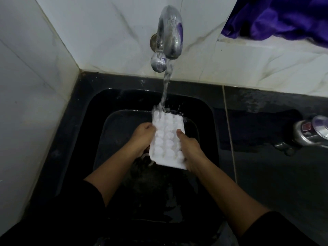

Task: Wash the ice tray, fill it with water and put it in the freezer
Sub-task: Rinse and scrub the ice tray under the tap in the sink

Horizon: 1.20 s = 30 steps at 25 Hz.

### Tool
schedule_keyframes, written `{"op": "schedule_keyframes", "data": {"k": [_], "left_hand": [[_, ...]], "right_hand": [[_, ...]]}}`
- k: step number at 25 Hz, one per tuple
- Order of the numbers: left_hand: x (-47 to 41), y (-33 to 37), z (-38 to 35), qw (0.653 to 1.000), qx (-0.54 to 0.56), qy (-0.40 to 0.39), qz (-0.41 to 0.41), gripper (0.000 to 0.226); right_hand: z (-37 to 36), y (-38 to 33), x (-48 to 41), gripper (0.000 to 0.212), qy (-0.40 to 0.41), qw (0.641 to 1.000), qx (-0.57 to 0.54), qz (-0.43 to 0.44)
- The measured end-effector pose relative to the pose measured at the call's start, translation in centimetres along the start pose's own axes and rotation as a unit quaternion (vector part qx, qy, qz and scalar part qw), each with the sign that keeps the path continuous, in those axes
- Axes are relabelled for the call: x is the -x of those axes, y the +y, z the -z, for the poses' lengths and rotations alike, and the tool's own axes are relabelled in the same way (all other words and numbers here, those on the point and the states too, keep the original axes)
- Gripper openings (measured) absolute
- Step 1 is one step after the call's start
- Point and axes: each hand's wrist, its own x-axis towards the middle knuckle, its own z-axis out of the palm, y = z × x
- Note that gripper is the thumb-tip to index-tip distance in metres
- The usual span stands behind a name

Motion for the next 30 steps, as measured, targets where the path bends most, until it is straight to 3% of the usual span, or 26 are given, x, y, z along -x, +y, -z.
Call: {"op": "schedule_keyframes", "data": {"k": [5, 9, 14, 17, 21, 23, 25, 27, 30], "left_hand": [[-1.6, 0.1, -0.4, 0.985, 0.166, 0.050, 0.019, 0.026], [-2.0, 1.0, 0.2, 0.966, 0.248, 0.049, 0.060, 0.010], [-1.9, 0.4, 3.1, 0.987, 0.156, -0.020, 0.016, 0.010], [-1.4, 0.9, 4.0, 0.999, 0.049, 0.000, 0.002, 0.022], [-0.5, 1.8, 4.9, 0.996, -0.086, -0.008, 0.021, 0.040], [0.4, 2.1, 5.6, 0.997, -0.057, -0.038, 0.037, 0.040], [1.2, 2.0, 6.2, 0.994, 0.066, -0.066, 0.065, 0.045], [1.5, 1.1, 6.4, 0.983, 0.154, -0.076, 0.071, 0.047], [2.4, -0.5, 5.0, 0.958, 0.258, -0.107, 0.071, 0.055]], "right_hand": [[1.4, 0.9, 3.3, 0.048, -0.050, 0.991, 0.084, 0.093], [2.8, 0.9, 3.8, 0.038, -0.060, 0.968, 0.156, 0.185], [4.8, -0.3, 2.4, 0.030, -0.104, 0.910, 0.297, 0.272], [4.8, -1.1, 1.3, 0.033, -0.137, 0.874, 0.355, 0.302], [4.3, -3.4, 0.6, 0.019, -0.158, 0.816, 0.431, 0.353], [4.0, -4.3, 0.2, 0.035, -0.130, 0.766, 0.487, 0.398], [3.8, -4.4, -0.5, 0.047, -0.058, 0.725, 0.531, 0.435], [3.2, -3.9, -1.7, 0.051, 0.033, 0.743, 0.503, 0.440], [0.9, -3.1, -3.9, 0.055, 0.154, 0.826, 0.421, 0.342]]}}
